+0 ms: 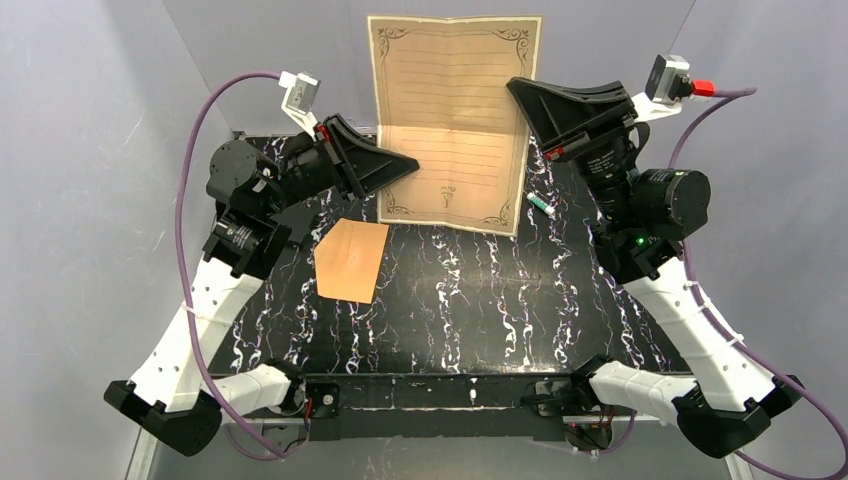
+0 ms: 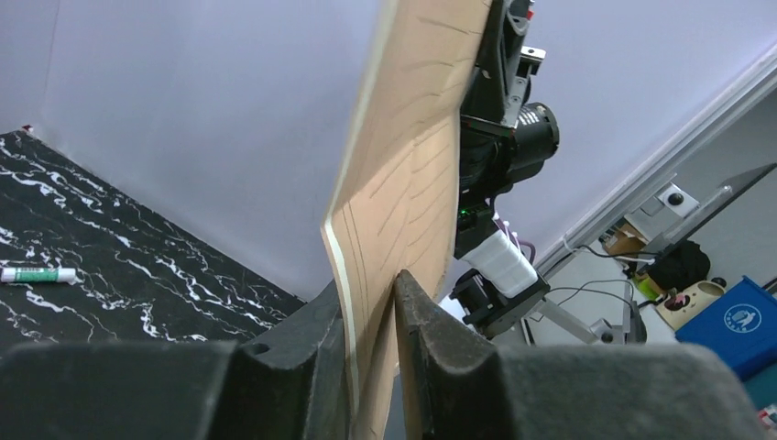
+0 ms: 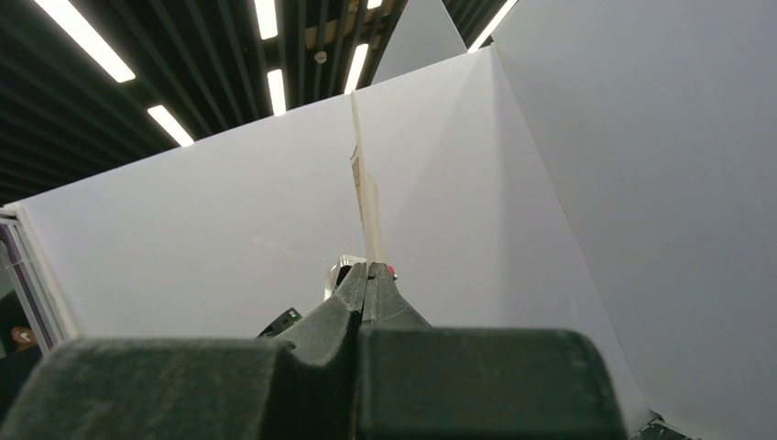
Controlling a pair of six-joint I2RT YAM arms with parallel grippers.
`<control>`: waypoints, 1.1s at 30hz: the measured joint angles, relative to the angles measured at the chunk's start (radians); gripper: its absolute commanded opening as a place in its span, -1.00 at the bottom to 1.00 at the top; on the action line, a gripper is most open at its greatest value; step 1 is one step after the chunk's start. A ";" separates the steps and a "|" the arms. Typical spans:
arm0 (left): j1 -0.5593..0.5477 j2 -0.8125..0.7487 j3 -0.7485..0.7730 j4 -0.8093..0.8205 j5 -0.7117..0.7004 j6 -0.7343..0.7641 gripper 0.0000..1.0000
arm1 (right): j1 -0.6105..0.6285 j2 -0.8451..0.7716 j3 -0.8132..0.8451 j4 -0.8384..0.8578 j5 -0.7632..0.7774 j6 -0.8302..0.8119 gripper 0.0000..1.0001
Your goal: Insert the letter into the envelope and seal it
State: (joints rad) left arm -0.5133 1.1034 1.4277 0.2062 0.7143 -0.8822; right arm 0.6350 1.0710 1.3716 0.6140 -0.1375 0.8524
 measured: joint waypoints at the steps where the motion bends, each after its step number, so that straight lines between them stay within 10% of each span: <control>1: 0.011 0.001 -0.005 0.001 0.006 -0.015 -0.76 | 0.000 0.000 0.000 -0.005 -0.006 -0.004 -0.97; 6: 0.037 0.002 -0.014 0.006 0.024 -0.063 -1.00 | 0.000 -0.006 0.000 -0.032 -0.047 -0.042 -0.97; 10: 0.041 0.003 -0.016 0.011 0.041 -0.070 -1.00 | 0.000 -0.014 0.000 -0.063 -0.068 -0.085 0.61; 12: 0.050 0.003 -0.018 0.016 0.053 -0.063 -1.00 | 0.000 -0.024 0.001 -0.096 -0.069 -0.121 0.81; 33: 0.150 0.116 0.017 -0.013 0.166 0.023 -1.00 | 0.001 0.094 0.326 -0.420 -0.446 -0.319 0.69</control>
State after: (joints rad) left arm -0.3634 1.2190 1.4445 0.1928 0.8806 -0.8597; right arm 0.6361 1.1652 1.6974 0.1944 -0.5838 0.5331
